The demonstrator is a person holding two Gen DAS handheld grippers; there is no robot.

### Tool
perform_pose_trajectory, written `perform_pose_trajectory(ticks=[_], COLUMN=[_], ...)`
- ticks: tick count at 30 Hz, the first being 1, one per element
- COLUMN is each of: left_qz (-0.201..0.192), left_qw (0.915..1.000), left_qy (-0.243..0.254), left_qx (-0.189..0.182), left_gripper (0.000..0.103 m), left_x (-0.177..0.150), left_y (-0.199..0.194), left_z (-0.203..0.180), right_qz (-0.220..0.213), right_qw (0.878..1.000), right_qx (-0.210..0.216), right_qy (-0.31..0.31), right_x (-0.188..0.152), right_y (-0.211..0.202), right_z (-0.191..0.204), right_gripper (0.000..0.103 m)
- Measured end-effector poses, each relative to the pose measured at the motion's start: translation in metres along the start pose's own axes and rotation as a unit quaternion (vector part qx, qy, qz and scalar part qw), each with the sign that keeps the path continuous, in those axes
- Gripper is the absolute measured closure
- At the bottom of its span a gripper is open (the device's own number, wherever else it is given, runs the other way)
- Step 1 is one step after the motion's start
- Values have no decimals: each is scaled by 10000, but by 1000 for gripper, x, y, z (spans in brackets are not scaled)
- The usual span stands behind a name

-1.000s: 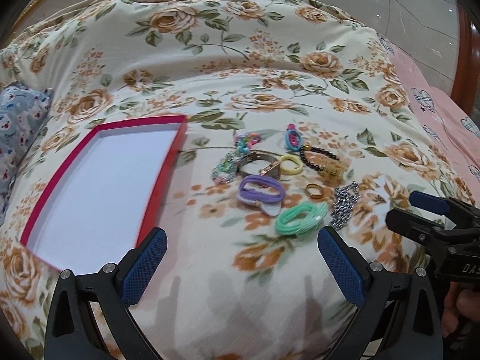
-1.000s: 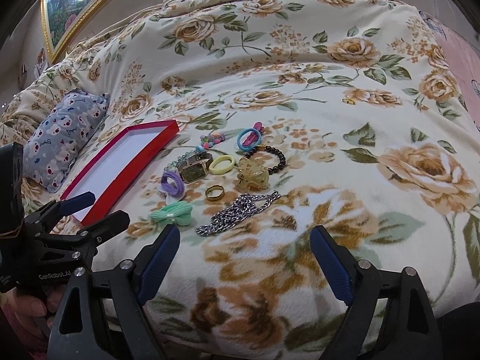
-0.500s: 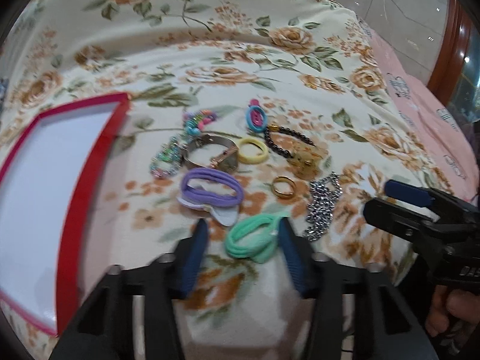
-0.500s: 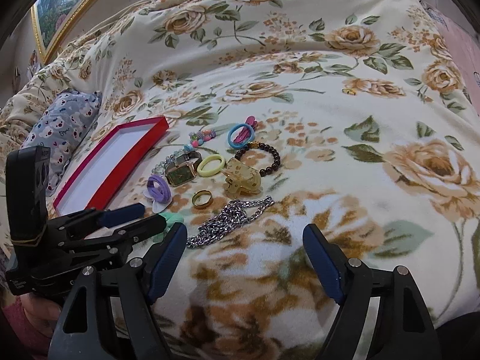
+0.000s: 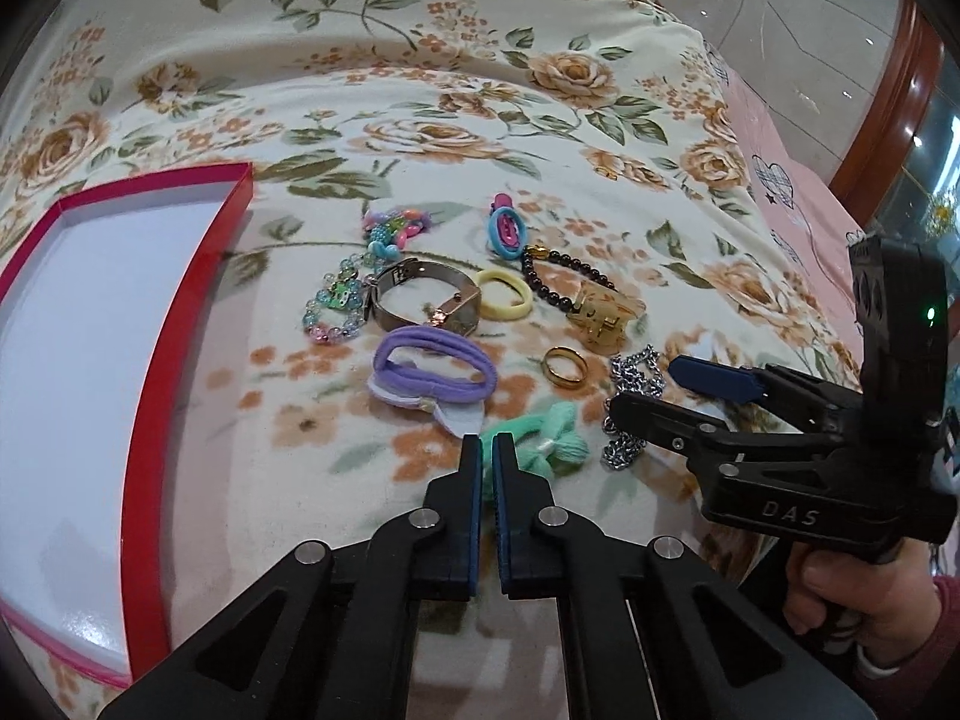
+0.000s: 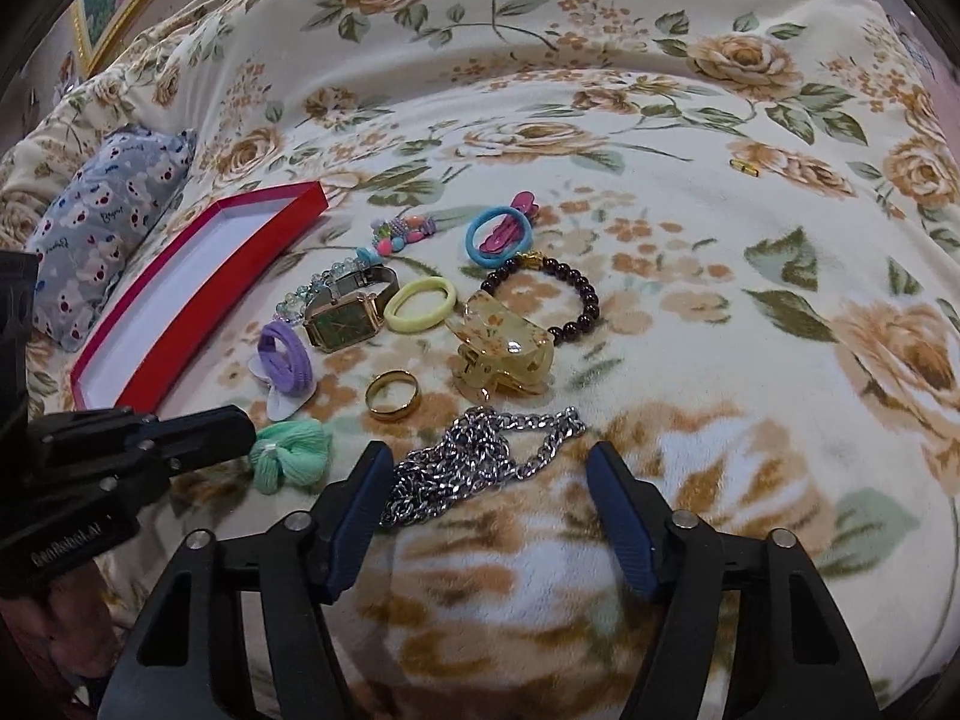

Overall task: Organize jewelry
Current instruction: 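Grasp the green hair tie with the left tool while the right tool grasps the silver chain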

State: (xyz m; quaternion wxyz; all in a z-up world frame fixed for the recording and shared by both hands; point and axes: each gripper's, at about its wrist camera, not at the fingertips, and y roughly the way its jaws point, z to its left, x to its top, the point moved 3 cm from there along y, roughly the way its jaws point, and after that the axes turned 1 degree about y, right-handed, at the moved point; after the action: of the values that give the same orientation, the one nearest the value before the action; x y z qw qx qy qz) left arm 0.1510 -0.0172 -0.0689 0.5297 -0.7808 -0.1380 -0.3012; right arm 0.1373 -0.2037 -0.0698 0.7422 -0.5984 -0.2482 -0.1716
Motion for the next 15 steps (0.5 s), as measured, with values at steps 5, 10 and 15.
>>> perform_pose_trajectory(ticks=[5, 10, 15], left_qz=[62, 198, 355], left_qw=[9999, 9995, 9983], left_qy=[-4, 190, 458], left_qx=[-87, -163, -64], left_gripper=[59, 56, 81], left_x=[5, 5, 0], left_y=[2, 10, 23], left_z=[1, -8, -16], right_qz=[50, 65, 9], right_qw=[9997, 9991, 9984], right_qx=[159, 412, 504], right_qy=[-164, -35, 259], right_x=[2, 5, 7], right_y=[5, 3, -5], right_z=[6, 5, -7], right_gripper=[65, 94, 94])
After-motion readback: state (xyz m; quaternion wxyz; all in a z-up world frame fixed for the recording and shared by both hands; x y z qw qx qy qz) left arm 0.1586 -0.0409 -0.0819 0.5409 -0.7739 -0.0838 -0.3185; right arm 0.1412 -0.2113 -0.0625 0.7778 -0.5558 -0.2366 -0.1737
